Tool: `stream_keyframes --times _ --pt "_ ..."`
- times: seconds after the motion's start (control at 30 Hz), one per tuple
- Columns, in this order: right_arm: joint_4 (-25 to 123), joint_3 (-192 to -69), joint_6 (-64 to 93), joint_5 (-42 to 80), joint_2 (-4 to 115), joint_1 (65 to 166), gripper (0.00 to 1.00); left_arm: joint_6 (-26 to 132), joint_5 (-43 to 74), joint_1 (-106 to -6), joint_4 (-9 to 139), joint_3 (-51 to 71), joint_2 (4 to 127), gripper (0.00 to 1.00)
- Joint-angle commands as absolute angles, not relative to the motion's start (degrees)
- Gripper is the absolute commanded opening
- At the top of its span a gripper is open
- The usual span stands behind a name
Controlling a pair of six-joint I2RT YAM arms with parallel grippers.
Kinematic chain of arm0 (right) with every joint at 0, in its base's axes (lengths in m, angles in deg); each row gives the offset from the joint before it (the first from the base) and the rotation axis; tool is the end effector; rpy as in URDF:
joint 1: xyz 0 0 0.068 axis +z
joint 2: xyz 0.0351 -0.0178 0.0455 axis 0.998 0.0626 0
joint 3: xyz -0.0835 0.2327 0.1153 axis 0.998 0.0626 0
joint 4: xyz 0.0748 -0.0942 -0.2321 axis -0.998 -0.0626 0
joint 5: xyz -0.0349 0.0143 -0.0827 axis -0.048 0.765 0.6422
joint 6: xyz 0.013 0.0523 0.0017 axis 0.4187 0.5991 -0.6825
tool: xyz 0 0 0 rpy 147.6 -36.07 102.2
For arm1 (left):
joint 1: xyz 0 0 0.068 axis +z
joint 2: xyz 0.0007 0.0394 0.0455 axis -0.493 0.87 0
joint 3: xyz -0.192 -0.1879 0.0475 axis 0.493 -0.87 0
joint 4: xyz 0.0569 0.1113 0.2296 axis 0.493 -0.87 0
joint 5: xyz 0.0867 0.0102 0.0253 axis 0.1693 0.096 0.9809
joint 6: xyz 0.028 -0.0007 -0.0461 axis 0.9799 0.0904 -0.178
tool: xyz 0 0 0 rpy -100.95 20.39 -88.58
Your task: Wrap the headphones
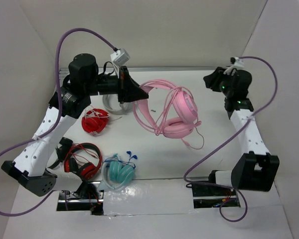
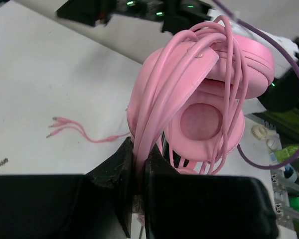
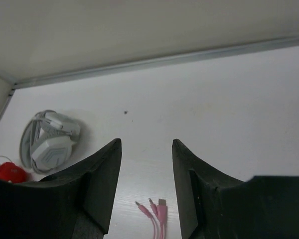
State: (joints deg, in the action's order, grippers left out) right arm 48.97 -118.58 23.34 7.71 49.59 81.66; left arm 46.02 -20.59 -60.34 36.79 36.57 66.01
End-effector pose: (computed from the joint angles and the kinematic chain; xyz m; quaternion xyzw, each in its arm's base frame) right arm 0.3110 -0.0140 0.3556 0.0306 0.7727 0.1885 0.6054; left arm 0.2112 -0.1549 0.5119 0.3283 0.6452 -0.5154 0.4586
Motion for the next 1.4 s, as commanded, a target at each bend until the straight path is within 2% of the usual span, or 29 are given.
stream_keyframes --times 0.0,0.2,0.27,0.3,0.33,0.43,0.57,0.7,0.97,1.03,1.07,1.1,1.13,1.17,1.2,1.37 --pt "53.45 -117.42 23.65 1.15 41.35 80.17 0.53 37.79 -26.15 -56.44 41.93 36.80 63.38 0.00" --pt "48.18 -112.94 20.21 0.81 29.41 80.17 0.69 35.41 -25.98 -50.02 41.23 37.94 61.71 0.00" --pt "48.08 -108.20 19.85 -2.77 23.08 80.26 0.85 34.18 -26.67 -47.04 41.32 38.03 61.35 0.00" --pt "48.08 -105.58 19.94 -3.49 19.14 80.61 0.88 33.31 -27.29 -45.98 41.40 38.20 61.35 0.00" --pt "46.78 -104.59 19.68 -4.02 17.71 81.22 0.99 32.95 -27.91 -44.32 41.41 38.47 61.53 0.00" --pt "43.52 -101.43 17.22 -3.59 15.15 86.04 1.00 31.81 -30.89 -41.85 42.19 39.08 62.06 0.00" --pt "45.78 -96.77 13.18 1.94 14.44 97.38 1.00 30.75 -32.39 -40.09 42.37 41.19 63.11 0.00" --pt "47.64 -96.93 8.44 8.44 18.99 106.86 1.00 30.05 -32.83 -39.38 41.93 44.35 63.81 0.00" --pt "54.49 -97.47 9.64 9.16 34.19 109.18 0.99 29.53 -31.96 -38.42 41.67 45.94 62.67 0.00" --pt "57.91 -96.50 10.10 7.59 36.41 109.26 0.94 29.17 -31.43 -38.06 42.02 46.46 62.41 0.00" --pt "58.62 -95.97 11.05 7.49 38.51 109.35 0.75 28.74 -30.82 -37.89 42.11 46.55 62.32 0.00" --pt "58.71 -95.80 11.24 7.23 39.22 109.35 0.52 28.65 -30.55 -37.45 42.20 47.16 62.41 0.00" --pt "59.06 -95.36 11.85 7.57 39.75 109.52 0.37 28.47 -30.29 -37.27 42.11 47.43 62.50 0.00" --pt "59.33 -94.22 12.73 7.40 40.02 109.44 0.03 27.95 -29.59 -37.01 42.11 47.69 62.58 0.00" --pt "60.20 -93.25 13.34 7.40 39.76 109.53 0.00 27.77 -29.15 -36.57 42.28 47.96 62.67 0.00" --pt "60.74 -87.54 15.55 5.29 36.95 110.58 0.00 24.87 -26.51 -35.51 43.43 47.96 63.64 0.00"
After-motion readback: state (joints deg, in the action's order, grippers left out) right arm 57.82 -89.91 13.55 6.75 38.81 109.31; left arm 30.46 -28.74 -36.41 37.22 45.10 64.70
